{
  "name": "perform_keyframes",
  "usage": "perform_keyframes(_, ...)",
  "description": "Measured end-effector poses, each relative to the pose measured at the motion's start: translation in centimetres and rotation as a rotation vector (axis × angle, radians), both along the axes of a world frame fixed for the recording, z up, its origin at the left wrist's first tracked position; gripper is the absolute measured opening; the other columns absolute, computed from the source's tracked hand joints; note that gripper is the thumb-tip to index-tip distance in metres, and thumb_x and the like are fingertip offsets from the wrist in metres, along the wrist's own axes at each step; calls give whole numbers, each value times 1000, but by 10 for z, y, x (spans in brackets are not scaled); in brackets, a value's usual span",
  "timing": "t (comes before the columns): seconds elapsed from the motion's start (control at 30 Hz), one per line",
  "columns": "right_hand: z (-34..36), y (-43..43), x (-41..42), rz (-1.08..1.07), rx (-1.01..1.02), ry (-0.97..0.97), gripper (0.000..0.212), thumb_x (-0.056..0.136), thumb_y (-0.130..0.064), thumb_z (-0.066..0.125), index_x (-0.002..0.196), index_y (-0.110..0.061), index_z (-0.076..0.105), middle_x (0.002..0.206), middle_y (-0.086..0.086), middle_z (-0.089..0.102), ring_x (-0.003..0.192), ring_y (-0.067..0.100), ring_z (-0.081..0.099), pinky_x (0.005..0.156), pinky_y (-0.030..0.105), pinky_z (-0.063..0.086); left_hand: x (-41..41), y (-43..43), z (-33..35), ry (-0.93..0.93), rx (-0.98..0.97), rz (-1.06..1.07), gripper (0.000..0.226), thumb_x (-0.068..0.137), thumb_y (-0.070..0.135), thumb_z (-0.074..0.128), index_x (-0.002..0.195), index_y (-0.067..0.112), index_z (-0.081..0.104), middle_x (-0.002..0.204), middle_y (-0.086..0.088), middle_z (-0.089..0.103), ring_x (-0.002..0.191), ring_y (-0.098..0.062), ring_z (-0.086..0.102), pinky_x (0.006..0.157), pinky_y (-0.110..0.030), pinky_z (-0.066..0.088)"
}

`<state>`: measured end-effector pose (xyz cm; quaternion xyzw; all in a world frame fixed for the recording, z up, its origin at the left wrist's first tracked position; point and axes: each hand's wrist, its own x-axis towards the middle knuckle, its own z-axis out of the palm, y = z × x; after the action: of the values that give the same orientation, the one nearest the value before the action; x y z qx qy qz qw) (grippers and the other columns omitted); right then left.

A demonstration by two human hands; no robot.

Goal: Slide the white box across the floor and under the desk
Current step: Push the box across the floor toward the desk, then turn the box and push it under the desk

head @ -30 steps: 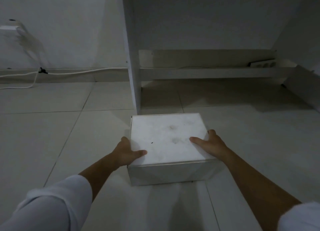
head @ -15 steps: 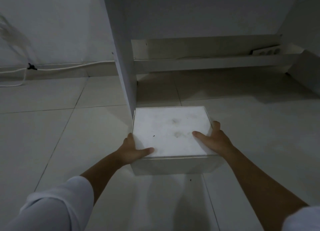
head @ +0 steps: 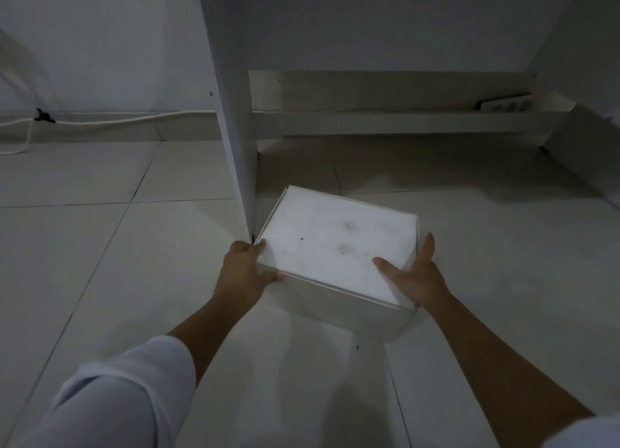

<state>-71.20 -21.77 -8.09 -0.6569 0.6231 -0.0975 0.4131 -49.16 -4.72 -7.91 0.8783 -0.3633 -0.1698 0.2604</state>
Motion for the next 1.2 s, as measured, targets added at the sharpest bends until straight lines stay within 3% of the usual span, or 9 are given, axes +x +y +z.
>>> perform_keyframes(0.13, 10, 5, -2, 1, 72, 45, 130, 67, -56, 74, 143, -36, -30, 147, 16, 39, 123, 40, 49, 52, 32, 47, -9, -13, 1, 48, -152, 219, 64, 72, 13, 81, 131, 5, 58, 133, -19, 45, 122, -34, 48, 110, -31, 37)
perform_keyframes(0.3, 11, 14, 1, 21, 112, 98, 126, 69, -63, 68, 145, -30, -27, 144, 17, 40, 117, 38, 54, 49, 34, 52, -32, -26, -8, 379, -482, 504, 52, 78, -4, 70, 126, -6, 51, 126, -23, 58, 115, -37, 60, 86, -29, 47)
perform_keyframes(0.37, 9, 18, 3, 34, 94, 127, 127, 69, -66, 65, 145, -26, -29, 140, 17, 46, 108, 37, 60, 50, 34, 55, -49, -33, -13, 401, -489, 479, 47, 81, 4, 69, 123, -6, 52, 128, -19, 57, 121, -34, 56, 95, -33, 46)
perform_keyframes(0.63, -3, 38, 6, -19, 62, 73, 133, 69, -66, 64, 144, -9, -30, 122, 15, 59, 87, 32, 69, 48, 29, 54, -27, -53, -16, 448, -183, 38, 110, 64, 28, 85, 150, 5, 20, 154, -9, 30, 142, -28, 33, 117, -43, 32)
perform_keyframes(0.73, 8, 41, 8, 21, 95, 162, 123, 69, -66, 66, 148, -9, -8, 117, 16, 60, 72, 32, 72, 58, 39, 61, -32, -56, -17, 447, -228, 168, 93, 71, 23, 78, 148, 6, 29, 147, -14, 42, 132, -32, 47, 111, -45, 41)
perform_keyframes(0.9, 30, 19, -1, 159, -175, 443, 93, 71, -64, 64, 137, -7, 31, 138, 16, 40, 118, 34, 53, 92, 43, 49, -87, -41, -18, 401, -338, 247, 70, 89, 18, 60, 149, 9, 25, 149, -16, 34, 134, -31, 42, 111, -38, 38)
perform_keyframes(1.0, 29, 6, -5, 228, -176, 463, 101, 70, -67, 64, 144, -11, 23, 147, 16, 21, 132, 36, 33, 101, 45, 41, -108, -29, -20, 388, -369, 203, 82, 81, 24, 71, 147, 11, 25, 149, -10, 29, 136, -26, 38, 113, -39, 38)
perform_keyframes(1.1, 24, -3, -11, 259, -124, 453, 113, 63, -74, 63, 147, -13, 18, 151, 16, 22, 137, 36, 29, 106, 49, 37, -126, -17, -26, 337, -384, 83, 102, 62, 41, 83, 141, 13, 26, 144, 0, 24, 134, -18, 33, 111, -33, 40)
perform_keyframes(1.2, 23, -4, -14, 273, -151, 414, 115, 61, -75, 63, 146, -11, 20, 148, 18, 28, 136, 36, 31, 107, 49, 38, -130, -9, -26, 311, -313, -53, 128, 48, 56, 83, 146, 11, 13, 150, -2, 13, 138, -15, 21, 108, -20, 26)
